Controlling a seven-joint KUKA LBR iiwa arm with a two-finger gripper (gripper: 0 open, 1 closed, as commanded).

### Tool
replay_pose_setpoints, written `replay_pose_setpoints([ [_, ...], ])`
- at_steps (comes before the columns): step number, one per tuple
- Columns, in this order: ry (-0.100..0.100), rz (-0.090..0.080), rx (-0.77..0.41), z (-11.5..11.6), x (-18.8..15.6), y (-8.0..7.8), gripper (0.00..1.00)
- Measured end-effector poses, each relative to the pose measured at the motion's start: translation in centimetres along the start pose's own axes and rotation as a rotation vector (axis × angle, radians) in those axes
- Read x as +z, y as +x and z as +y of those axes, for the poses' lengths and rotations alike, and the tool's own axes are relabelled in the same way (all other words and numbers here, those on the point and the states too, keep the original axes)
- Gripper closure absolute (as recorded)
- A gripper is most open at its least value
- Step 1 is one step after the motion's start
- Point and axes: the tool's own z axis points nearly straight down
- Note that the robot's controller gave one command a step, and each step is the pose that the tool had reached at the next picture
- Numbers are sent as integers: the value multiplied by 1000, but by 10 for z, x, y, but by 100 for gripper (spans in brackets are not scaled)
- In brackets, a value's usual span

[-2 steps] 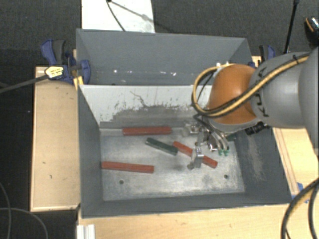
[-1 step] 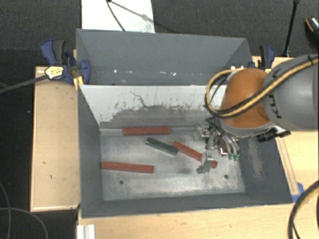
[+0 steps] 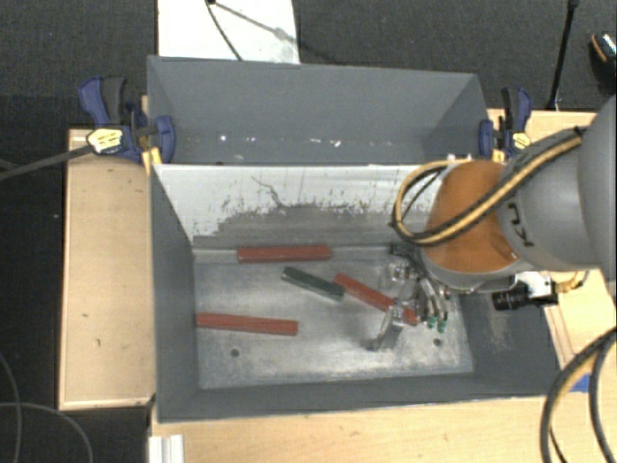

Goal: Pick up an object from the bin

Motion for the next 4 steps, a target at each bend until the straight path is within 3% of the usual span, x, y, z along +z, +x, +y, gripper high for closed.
replay_pose_setpoints([
  [1,0,-1,-4,0,0,0,0],
  [2,0,-1,-7,0,-1,0,100],
  [3,0,-4,-12,0,-2,-1,100],
  [4,-1,-6,-18,1,-37,-2,100],
])
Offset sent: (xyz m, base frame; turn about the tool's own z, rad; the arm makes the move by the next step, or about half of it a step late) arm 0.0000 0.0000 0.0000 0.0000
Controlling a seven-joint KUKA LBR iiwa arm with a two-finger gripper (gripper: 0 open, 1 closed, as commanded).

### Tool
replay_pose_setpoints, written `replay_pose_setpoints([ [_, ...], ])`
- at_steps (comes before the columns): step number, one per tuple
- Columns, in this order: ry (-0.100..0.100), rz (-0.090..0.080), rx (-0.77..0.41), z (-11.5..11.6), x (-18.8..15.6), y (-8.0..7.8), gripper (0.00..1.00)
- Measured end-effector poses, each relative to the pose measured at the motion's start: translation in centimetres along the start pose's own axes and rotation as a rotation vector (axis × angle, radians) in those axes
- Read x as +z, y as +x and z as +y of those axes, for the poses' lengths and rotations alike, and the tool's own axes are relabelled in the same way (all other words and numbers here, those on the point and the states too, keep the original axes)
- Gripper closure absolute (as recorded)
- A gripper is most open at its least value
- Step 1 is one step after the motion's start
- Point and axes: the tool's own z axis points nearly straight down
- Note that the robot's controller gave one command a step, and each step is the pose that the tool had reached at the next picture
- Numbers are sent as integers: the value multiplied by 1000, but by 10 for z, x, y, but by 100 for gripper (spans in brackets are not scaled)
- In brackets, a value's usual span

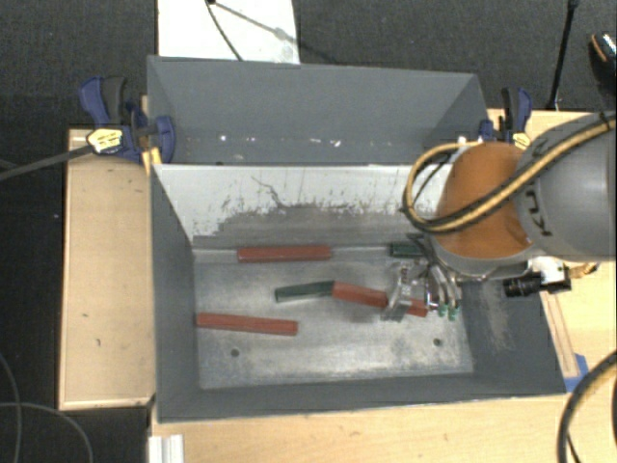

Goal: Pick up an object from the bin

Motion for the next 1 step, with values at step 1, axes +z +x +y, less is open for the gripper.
replay_pose_setpoints([
  [1,0,0,-4,0,-10,-1,100],
])
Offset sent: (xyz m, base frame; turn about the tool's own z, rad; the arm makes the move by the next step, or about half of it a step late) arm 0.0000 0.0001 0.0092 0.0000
